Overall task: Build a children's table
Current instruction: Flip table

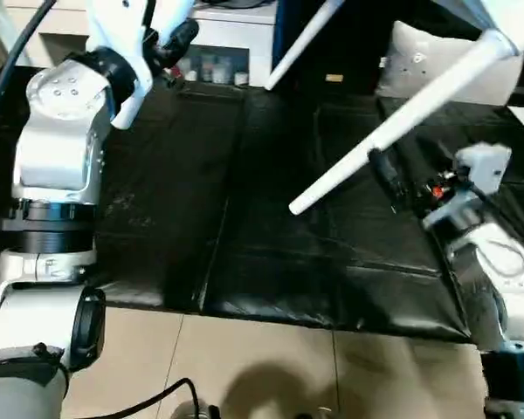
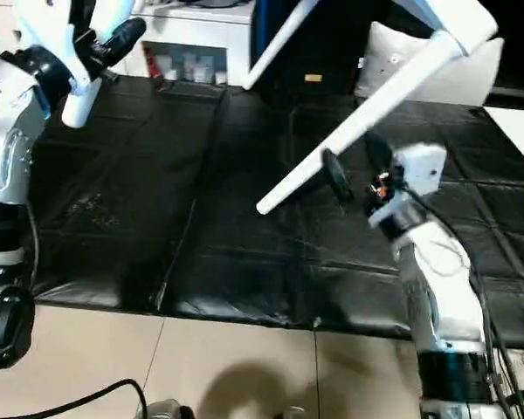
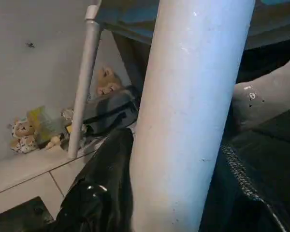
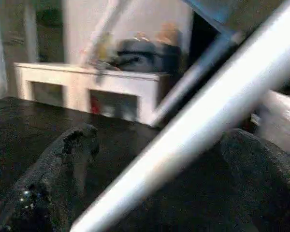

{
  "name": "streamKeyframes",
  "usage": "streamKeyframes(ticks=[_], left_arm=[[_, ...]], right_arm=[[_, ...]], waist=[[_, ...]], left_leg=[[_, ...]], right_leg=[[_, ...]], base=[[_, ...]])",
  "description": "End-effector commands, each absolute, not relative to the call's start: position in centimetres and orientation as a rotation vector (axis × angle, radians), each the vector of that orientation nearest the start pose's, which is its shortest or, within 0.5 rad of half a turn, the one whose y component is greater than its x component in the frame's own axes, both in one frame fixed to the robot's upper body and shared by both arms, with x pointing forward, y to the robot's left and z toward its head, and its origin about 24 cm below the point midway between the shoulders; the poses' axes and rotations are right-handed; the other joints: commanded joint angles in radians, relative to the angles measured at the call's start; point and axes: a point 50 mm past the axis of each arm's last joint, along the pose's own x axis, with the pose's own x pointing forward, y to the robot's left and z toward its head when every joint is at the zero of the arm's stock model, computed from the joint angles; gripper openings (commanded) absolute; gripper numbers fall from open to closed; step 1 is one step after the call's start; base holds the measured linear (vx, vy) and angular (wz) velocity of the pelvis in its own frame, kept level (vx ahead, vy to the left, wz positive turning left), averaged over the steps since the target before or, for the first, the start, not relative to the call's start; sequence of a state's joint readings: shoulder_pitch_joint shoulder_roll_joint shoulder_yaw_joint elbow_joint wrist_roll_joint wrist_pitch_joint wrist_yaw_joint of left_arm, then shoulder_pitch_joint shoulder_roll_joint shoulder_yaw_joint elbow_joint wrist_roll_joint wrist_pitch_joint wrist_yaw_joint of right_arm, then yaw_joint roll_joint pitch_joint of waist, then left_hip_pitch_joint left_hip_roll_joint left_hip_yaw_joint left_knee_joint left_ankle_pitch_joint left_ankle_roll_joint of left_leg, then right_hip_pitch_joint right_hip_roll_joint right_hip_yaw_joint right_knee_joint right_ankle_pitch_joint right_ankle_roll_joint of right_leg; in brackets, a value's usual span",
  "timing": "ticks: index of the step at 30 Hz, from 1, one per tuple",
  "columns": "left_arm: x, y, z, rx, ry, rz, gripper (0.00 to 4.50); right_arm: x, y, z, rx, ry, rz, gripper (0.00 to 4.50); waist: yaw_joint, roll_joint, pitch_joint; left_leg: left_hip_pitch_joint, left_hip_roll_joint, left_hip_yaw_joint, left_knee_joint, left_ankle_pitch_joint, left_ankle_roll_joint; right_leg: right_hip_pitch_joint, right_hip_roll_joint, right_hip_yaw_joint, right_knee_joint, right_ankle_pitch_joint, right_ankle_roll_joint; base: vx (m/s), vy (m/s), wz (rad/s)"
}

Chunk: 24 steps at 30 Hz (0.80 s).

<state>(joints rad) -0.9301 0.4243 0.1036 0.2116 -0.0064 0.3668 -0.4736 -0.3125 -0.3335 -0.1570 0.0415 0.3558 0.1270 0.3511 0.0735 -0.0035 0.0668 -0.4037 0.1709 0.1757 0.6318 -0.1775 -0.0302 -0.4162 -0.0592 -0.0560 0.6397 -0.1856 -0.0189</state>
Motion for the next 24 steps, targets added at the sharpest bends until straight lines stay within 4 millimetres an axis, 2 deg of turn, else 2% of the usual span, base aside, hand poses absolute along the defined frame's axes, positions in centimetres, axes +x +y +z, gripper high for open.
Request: streamKeyframes(ticks=[1,3,5,6,7,8,10,11,14,16,17,18,19,20,24], left_arm=[[36.0,18.3,28.0,0.323,-0.336,-0.341,1.91],[36.0,18.3,27.8,0.324,-0.331,-0.346,1.91],[36.0,18.3,27.6,0.324,-0.326,-0.349,1.91],[36.0,18.3,27.5,0.324,-0.323,-0.35,1.91],[36.0,18.3,27.5,0.324,-0.323,-0.349,1.91],[36.0,18.4,27.5,0.325,-0.322,-0.349,1.91],[36.0,18.4,27.4,0.323,-0.319,-0.353,1.91],[36.1,18.4,27.4,0.32,-0.318,-0.356,1.91],[36.2,18.4,27.2,0.312,-0.311,-0.369,1.91],[36.2,18.4,26.9,0.303,-0.304,-0.384,1.91],[36.2,18.4,26.6,0.294,-0.298,-0.396,1.91],[36.2,18.4,26.4,0.286,-0.295,-0.401,1.91],[36.3,18.4,26.2,0.276,-0.292,-0.41,1.91],[36.3,18.4,26.1,0.271,-0.292,-0.414,1.91],[36.3,18.8,24.6,0.255,-0.263,-0.424,1.91]], right_arm=[[30.9,-21.8,13.0,0.029,-0.166,0.216,4.49],[31.6,-22.3,12.9,0.051,-0.135,0.167,4.49],[32.7,-22.6,13.0,0.086,-0.124,0.135,4.49],[33.8,-23.1,13.4,0.112,-0.121,0.092,4.49],[33.9,-23.1,13.4,0.116,-0.123,0.093,4.49],[34.2,-23.0,13.6,0.127,-0.128,0.095,4.49],[35.5,-22.7,14.5,0.18,-0.163,0.138,4.49],[36.0,-22.5,15.0,0.185,-0.184,0.167,4.49],[37.1,-22.0,15.9,0.207,-0.217,0.258,4.49],[37.5,-21.9,16.4,0.236,-0.232,0.284,4.49],[37.8,-21.9,16.8,0.267,-0.248,0.311,4.49],[37.9,-21.8,17.0,0.285,-0.255,0.331,4.49],[38.0,-21.7,17.2,0.287,-0.261,0.352,4.49],[38.1,-21.6,17.3,0.287,-0.265,0.361,4.49],[37.6,-20.6,18.5,0.291,-0.321,0.497,4.49]], waist=[[-0.003,-0.01,-0.074],[-0.007,-0.01,-0.074],[-0.011,-0.01,-0.076],[-0.014,-0.008,-0.079],[-0.02,-0.009,-0.078],[-0.016,-0.007,-0.077],[-0.014,-0.007,-0.08],[-0.016,-0.006,-0.083],[-0.012,-0.008,-0.081],[-0.01,-0.006,-0.082],[-0.01,-0.012,-0.083],[-0.008,-0.009,-0.081],[-0.01,-0.017,-0.081],[-0.007,-0.014,-0.081],[-0.005,-0.016,-0.081]], left_leg=[[0.027,0.047,-0.02,-0.079,-0.211,-0.002],[0.026,0.047,-0.02,-0.079,-0.209,-0.004],[0.023,0.044,-0.019,-0.076,-0.193,-0.004],[0.025,0.045,-0.019,-0.075,-0.189,-0.005],[0.023,0.043,-0.02,-0.075,-0.186,-0.006],[0.025,0.043,-0.016,-0.072,-0.189,-0.005],[0.025,0.044,-0.016,-0.072,-0.178,0.0],[0.024,0.044,-0.016,-0.07,-0.169,0.005],[0.022,0.046,-0.014,-0.069,-0.158,0.02],[0.023,0.046,-0.013,-0.067,-0.154,0.024],[0.023,0.047,-0.013,-0.069,-0.148,0.028],[0.024,0.049,-0.014,-0.069,-0.149,0.032],[0.022,0.048,-0.013,-0.07,-0.148,0.035],[0.022,0.048,-0.013,-0.069,-0.142,0.036],[0.021,0.049,-0.013,-0.069,-0.132,0.047]], right_leg=[[0.046,-0.079,0.045,-0.094,-0.301,-0.148],[0.047,-0.079,0.046,-0.093,-0.294,-0.146],[0.049,-0.079,0.045,-0.09,-0.266,-0.155],[0.049,-0.08,0.044,-0.087,-0.253,-0.163],[0.05,-0.078,0.043,-0.086,-0.248,-0.17],[0.047,-0.078,0.045,-0.089,-0.245,-0.169],[0.051,-0.078,0.045,-0.085,-0.221,-0.171],[0.052,-0.079,0.044,-0.08,-0.192,-0.189],[0.054,-0.079,0.044,-0.079,-0.166,-0.206],[0.055,-0.08,0.044,-0.077,-0.159,-0.219],[0.057,-0.08,0.043,-0.077,-0.15,-0.225],[0.056,-0.08,0.043,-0.076,-0.149,-0.23],[0.058,-0.08,0.042,-0.076,-0.15,-0.23],[0.058,-0.082,0.042,-0.075,-0.154,-0.23],[0.059,-0.082,0.042,-0.075,-0.15,-0.229]], base=[[0.0,0.0,0.0],[0.0,0.0,0.0],[0.0,0.0,0.0],[0.0,0.0,0.0],[0.0,0.0,0.0],[0.0,0.0,0.0],[0.0,0.0,0.0],[0.0,0.0,0.0],[0.0,0.0,0.0],[0.0,0.0,0.0],[0.0,0.0,0.0],[0.0,0.0,0.0],[0.0,0.0,0.0],[0.0,0.0,0.0],[0.0,0.0,0.0]])
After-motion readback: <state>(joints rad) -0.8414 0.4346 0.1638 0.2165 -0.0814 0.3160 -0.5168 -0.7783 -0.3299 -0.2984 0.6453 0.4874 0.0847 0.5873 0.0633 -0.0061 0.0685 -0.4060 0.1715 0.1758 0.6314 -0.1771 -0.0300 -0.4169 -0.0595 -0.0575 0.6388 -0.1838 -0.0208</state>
